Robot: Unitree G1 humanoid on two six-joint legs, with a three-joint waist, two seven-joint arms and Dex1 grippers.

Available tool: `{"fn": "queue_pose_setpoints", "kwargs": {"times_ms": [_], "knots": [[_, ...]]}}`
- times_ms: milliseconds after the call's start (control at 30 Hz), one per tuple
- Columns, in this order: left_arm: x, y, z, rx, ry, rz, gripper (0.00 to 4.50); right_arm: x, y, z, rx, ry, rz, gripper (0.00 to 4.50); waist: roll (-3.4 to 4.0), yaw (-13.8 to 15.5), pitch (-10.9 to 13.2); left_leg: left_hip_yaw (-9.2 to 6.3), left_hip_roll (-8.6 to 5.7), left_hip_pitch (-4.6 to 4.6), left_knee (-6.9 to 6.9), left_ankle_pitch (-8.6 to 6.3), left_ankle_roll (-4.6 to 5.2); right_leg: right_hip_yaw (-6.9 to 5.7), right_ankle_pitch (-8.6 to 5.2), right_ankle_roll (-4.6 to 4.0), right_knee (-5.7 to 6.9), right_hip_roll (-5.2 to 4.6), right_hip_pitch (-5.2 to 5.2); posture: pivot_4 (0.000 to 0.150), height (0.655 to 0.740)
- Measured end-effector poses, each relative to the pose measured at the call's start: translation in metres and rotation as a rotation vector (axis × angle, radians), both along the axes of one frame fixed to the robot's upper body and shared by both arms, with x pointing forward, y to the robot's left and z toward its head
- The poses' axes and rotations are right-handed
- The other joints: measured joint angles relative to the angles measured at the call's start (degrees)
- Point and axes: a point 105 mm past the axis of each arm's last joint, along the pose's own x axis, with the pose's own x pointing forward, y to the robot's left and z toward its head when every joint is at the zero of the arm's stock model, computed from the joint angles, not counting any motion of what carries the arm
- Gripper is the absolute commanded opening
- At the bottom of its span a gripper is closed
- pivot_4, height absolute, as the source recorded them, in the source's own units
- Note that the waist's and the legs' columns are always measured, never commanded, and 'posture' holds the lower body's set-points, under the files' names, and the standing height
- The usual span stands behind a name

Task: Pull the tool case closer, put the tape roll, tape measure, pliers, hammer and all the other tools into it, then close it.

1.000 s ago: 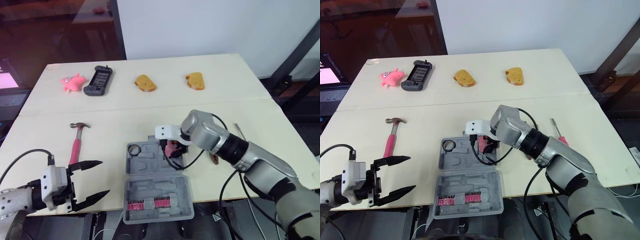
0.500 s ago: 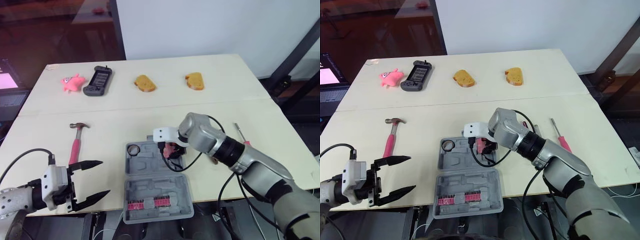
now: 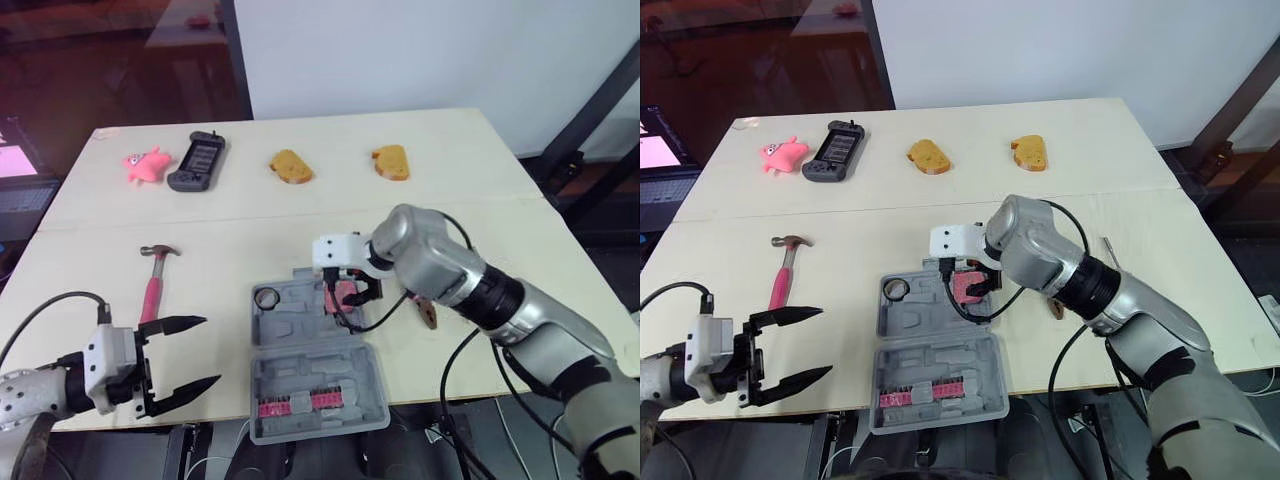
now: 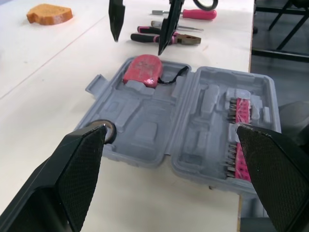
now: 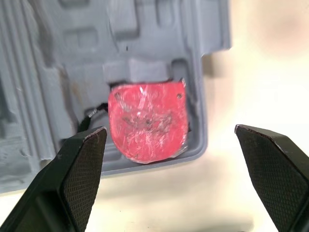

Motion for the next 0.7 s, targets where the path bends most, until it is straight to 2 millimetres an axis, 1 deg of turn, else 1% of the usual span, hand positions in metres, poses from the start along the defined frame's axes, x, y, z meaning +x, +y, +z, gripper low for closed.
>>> {"fn": "queue_pose_setpoints", "kwargs": {"times_ms": [67, 133, 267, 300, 333, 367, 400, 433, 533, 700], "knots": [[0.002, 0.001, 0.0, -0.002, 0.001, -0.003, 4.5, -0.001, 0.006, 0.013, 0.132, -0.027, 0.016, 4.48, -0.04, 0.0, 0.0, -0.01, 0.01, 0.0, -0.01, 0.0, 0.0, -0.01, 0.0, 0.01, -0.01, 0.0, 0.02, 0.15, 0.74], [0.003, -0.001, 0.0, -0.005, 0.001, -0.015, 4.5, -0.003, 0.01, 0.02, 0.243, -0.058, 0.047, 4.48, -0.03, 0.1, 0.0, 0.0, 0.0, 0.0, 0.0, 0.0, 0.0, 0.01, 0.01, 0.01, -0.01, 0.0, 0.03, 0.15, 0.74], [0.004, -0.001, -0.004, -0.011, 0.02, -0.021, 4.5, -0.006, 0.001, 0.015, 0.362, -0.078, 0.08, 4.48, -0.03, 0.2, 0.0, 0.02, -0.01, 0.0, 0.05, 0.0, 0.0, 0.02, 0.0, 0.0, -0.02, -0.01, 0.07, 0.15, 0.74], [0.006, -0.002, -0.003, -0.011, 0.012, -0.027, 4.5, -0.007, -0.003, 0.012, 0.373, -0.069, 0.082, 4.08, -0.03, 0.2, 0.0, 0.01, -0.01, 0.0, 0.04, 0.0, 0.0, 0.01, 0.01, -0.01, 0.0, -0.01, 0.06, 0.15, 0.74], [0.008, -0.002, -0.001, -0.01, 0.006, -0.03, 4.5, -0.007, -0.006, 0.01, 0.377, -0.059, 0.076, 3.95, -0.04, 0.2, 0.0, 0.0, 0.0, 0.01, 0.05, 0.0, 0.0, 0.0, 0.01, -0.01, 0.0, 0.01, 0.07, 0.15, 0.74], [0.009, -0.002, 0.0, -0.009, 0.001, -0.033, 4.5, -0.009, -0.009, 0.007, 0.393, -0.027, 0.065, 3.63, -0.04, 0.2, 0.0, 0.0, 0.01, 0.01, 0.04, 0.0, 0.0, 0.0, 0.01, -0.01, 0.0, 0.01, 0.07, 0.15, 0.74], [0.01, -0.002, 0.0, -0.006, 0.0, -0.034, 4.5, -0.012, -0.013, 0.003, 0.415, 0.008, 0.055, 3.11, -0.04, 0.2, 0.0, 0.0, 0.01, 0.01, 0.03, 0.0, 0.0, 0.0, 0.01, -0.01, -0.01, 0.01, 0.07, 0.15, 0.74], [0.011, -0.001, 0.0, -0.005, 0.0, -0.037, 4.5, -0.016, -0.015, -0.001, 0.452, 0.054, 0.047, 2.7, -0.04, 0.2, 0.0, 0.01, 0.01, 0.01, 0.02, 0.0, 0.0, 0.01, 0.01, 0.0, -0.01, 0.01, 0.07, 0.15, 0.74], [0.013, 0.0, 0.002, -0.001, -0.005, -0.042, 4.5, -0.024, -0.017, -0.012, 0.491, 0.107, 0.044, 2.7, -0.03, 0.0, 0.0, 0.02, 0.02, 0.01, 0.0, 0.0, 0.0, 0.01, 0.01, 0.0, -0.01, 0.01, 0.05, 0.15, 0.74], [0.013, 0.0, 0.002, 0.005, 0.0, -0.053, 4.5, -0.021, -0.023, -0.027, 0.514, 0.081, 0.029, 2.7, -0.03, 0.1, 0.0, 0.02, 0.02, 0.01, 0.02, 0.0, 0.0, 0.02, 0.01, -0.01, -0.01, 0.01, 0.06, 0.15, 0.74]]}}
